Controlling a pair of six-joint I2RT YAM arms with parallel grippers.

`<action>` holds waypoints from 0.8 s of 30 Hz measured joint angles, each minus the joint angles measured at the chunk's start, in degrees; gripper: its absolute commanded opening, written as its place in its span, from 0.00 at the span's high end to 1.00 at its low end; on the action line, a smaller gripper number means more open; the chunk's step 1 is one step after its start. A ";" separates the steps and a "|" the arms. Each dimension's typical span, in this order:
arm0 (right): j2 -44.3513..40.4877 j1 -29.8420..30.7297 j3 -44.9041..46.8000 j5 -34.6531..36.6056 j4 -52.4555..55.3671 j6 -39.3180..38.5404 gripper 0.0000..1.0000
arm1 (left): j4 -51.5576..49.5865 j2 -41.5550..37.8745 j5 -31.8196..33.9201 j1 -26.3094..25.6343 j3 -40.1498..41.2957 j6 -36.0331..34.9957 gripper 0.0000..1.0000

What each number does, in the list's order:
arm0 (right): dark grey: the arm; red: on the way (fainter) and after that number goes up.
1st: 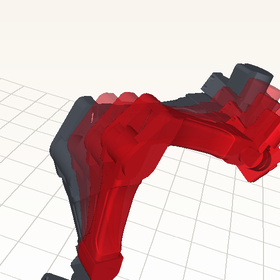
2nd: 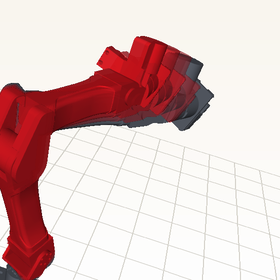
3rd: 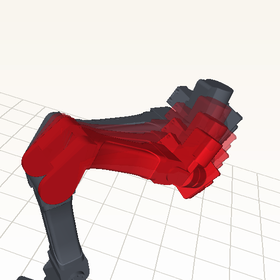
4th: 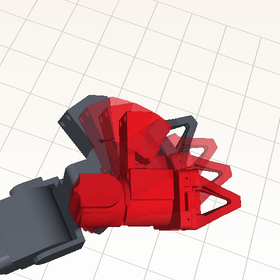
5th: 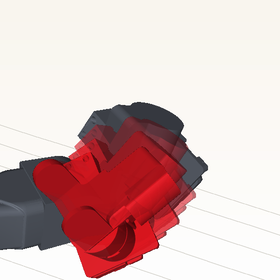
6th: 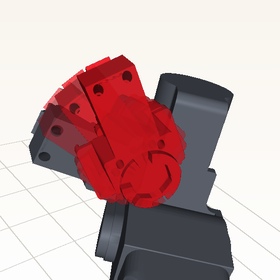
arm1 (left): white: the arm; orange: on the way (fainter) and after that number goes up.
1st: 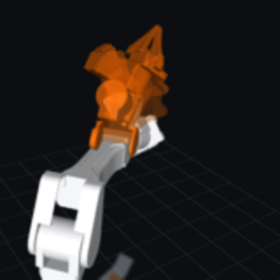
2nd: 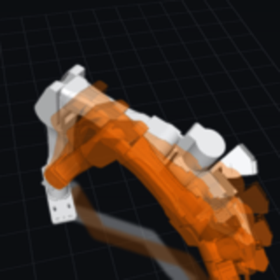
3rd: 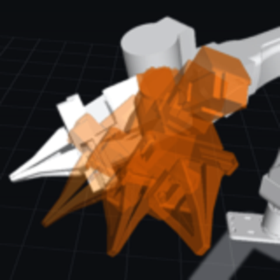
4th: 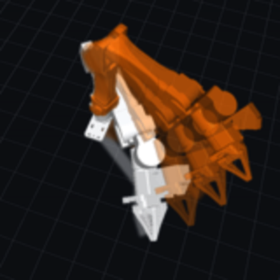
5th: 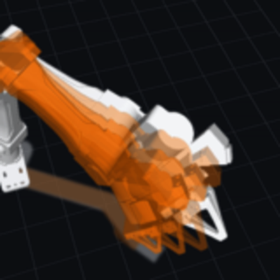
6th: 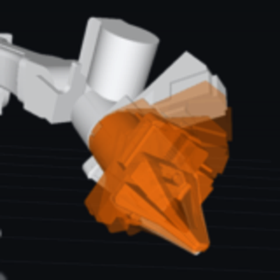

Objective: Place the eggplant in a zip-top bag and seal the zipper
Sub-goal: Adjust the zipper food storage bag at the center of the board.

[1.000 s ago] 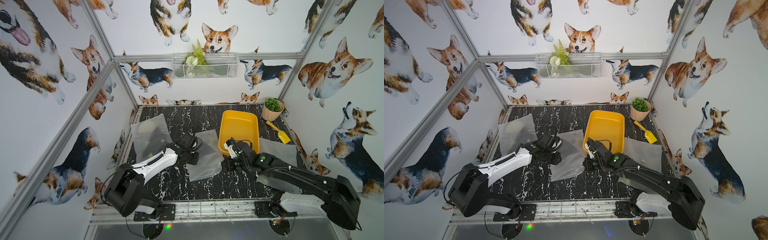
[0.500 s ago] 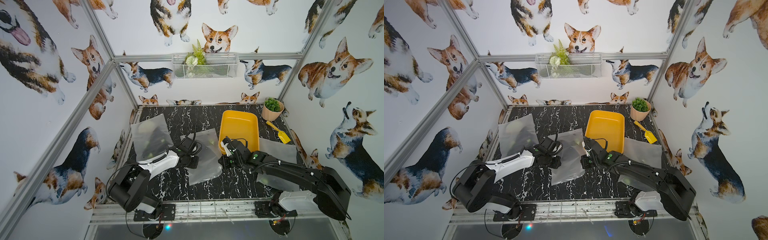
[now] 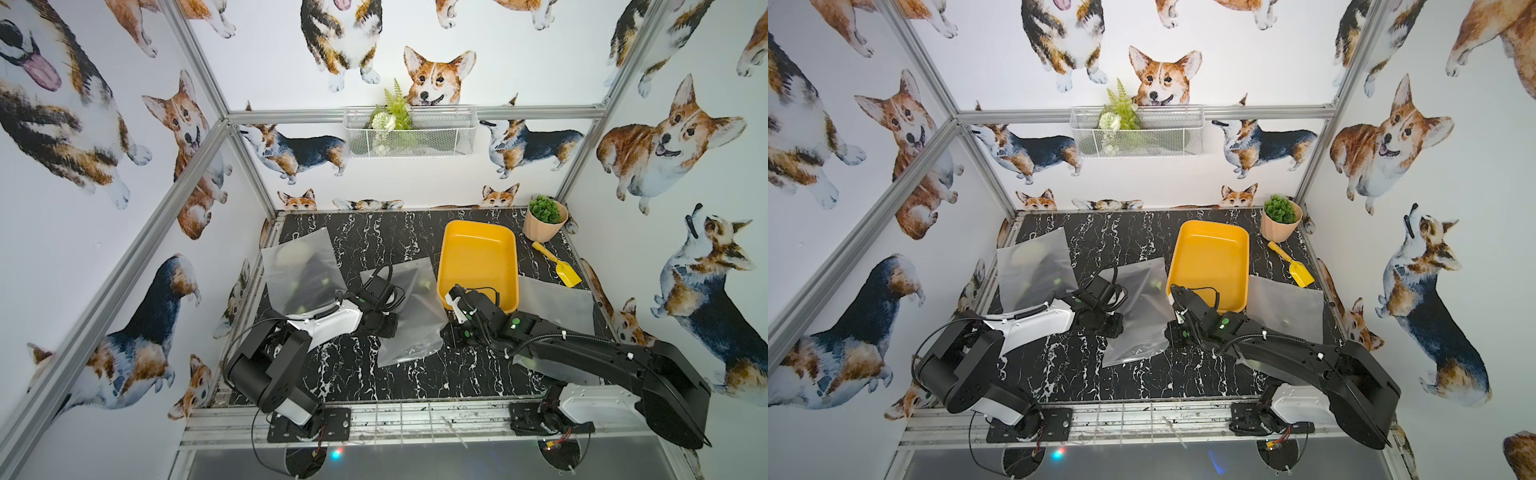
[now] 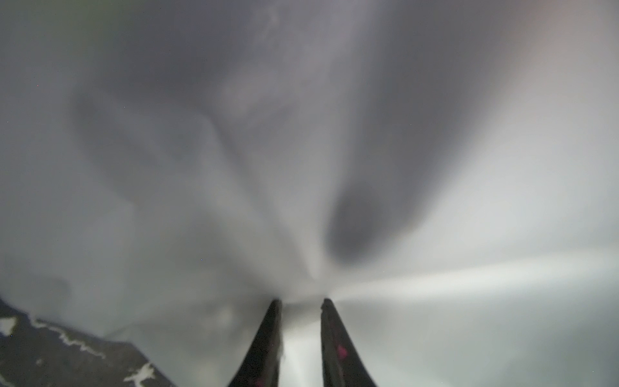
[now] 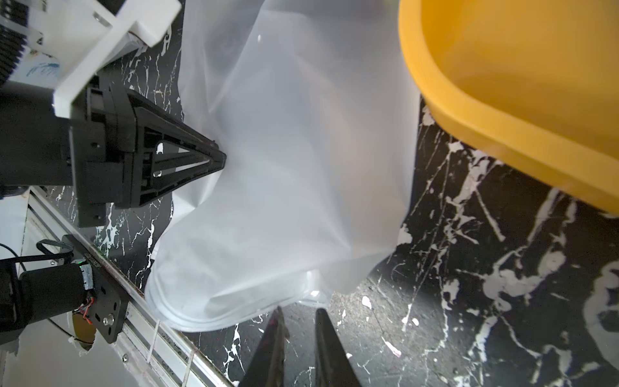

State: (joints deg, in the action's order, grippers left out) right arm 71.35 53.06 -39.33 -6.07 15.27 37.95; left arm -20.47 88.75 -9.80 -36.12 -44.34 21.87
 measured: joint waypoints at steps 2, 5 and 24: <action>1.62 0.57 -0.92 0.35 -0.24 -0.04 0.79 | 0.00 -0.11 0.02 0.00 0.11 0.00 0.76; 3.43 0.72 -1.66 1.55 -1.22 -0.17 0.78 | 0.00 -0.44 0.02 0.00 0.42 0.00 0.76; 7.04 1.27 -2.01 4.57 -2.03 -0.85 0.73 | -0.07 -1.03 -0.11 0.00 0.96 0.02 0.76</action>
State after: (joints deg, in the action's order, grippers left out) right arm 78.39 54.33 -41.34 -1.50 13.23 37.10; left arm -20.53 87.72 -9.91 -36.12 -43.38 21.89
